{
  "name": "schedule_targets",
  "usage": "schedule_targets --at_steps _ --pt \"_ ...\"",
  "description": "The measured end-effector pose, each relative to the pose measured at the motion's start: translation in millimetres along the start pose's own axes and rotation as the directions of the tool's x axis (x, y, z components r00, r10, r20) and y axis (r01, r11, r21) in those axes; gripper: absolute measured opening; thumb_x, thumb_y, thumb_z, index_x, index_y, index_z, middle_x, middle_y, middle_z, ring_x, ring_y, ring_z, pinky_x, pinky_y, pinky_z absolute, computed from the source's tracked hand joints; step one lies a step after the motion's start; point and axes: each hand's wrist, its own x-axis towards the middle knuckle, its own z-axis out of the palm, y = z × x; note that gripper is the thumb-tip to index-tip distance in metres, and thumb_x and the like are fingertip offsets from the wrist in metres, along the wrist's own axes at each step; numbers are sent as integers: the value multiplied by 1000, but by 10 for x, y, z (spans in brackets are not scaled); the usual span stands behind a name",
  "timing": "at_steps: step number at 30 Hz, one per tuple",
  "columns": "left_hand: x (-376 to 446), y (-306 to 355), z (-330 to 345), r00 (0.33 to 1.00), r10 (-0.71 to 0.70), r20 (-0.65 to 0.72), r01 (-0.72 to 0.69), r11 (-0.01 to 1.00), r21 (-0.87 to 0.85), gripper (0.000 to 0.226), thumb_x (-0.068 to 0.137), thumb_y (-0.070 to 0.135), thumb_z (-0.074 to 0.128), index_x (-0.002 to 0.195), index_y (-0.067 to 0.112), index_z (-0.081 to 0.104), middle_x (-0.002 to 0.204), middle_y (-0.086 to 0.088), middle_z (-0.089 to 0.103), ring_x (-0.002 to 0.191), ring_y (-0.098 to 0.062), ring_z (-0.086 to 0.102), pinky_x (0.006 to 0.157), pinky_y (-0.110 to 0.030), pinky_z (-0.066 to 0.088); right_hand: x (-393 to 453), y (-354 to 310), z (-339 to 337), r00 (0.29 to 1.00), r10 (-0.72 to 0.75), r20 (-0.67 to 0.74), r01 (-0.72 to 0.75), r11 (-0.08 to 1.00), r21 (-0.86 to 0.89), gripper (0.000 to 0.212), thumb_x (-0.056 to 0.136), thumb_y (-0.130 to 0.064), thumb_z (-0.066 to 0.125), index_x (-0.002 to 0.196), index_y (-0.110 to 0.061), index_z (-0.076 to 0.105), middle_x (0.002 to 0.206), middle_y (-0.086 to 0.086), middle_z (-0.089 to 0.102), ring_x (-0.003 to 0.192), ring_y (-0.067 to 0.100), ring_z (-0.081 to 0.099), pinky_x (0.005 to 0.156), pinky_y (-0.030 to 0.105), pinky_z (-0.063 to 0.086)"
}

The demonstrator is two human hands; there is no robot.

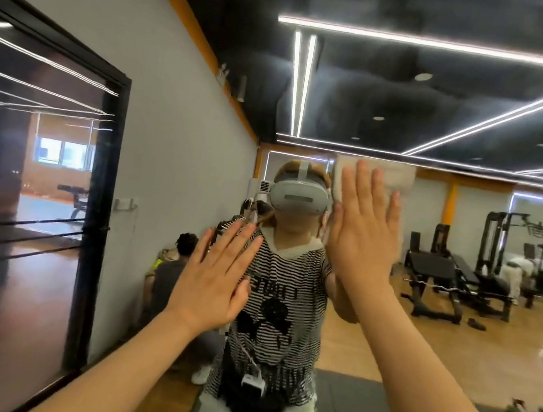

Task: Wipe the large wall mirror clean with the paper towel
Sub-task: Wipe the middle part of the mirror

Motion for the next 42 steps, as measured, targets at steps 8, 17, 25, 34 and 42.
schedule_targets --at_steps 8,17,25,34,42 --pt "-18 20 39 1000 -5 7 5 1000 20 69 87 33 37 150 11 18 157 -11 18 150 -20 -1 118 -48 8 -31 329 -175 951 310 0 -309 947 84 58 100 -33 16 155 -16 10 163 6 6 149 22 1 118 43 -7" --pt "-33 10 62 1000 1 -10 -1 1000 8 67 88 32 37 150 10 22 158 -10 19 150 -20 1 119 -48 9 39 -734 95 989 145 32 -148 985 91 59 100 -32 17 151 -16 -7 161 8 -4 148 24 -7 118 47 -10" --pt "-10 5 -2 1000 12 -25 -12 1000 -5 66 87 32 37 148 9 26 156 -11 23 150 -18 0 119 -46 7 42 -327 96 982 -188 4 188 982 2 56 99 -32 26 151 -16 13 157 5 9 145 19 6 117 46 5" --pt "-12 14 13 1000 -9 18 9 1000 9 67 87 33 36 149 11 24 157 -9 20 150 -17 -3 118 -47 10 -21 522 -247 991 104 88 -99 993 -61 58 101 -38 11 155 -18 8 161 0 1 146 13 -6 115 31 -14" --pt "-27 34 15 1000 -4 8 4 1000 17 68 85 32 39 148 10 26 157 -10 20 148 -24 11 119 -46 7 52 -138 -80 907 419 34 -420 904 80 59 102 -35 18 156 -17 -2 163 6 -6 149 25 -8 115 46 -12"
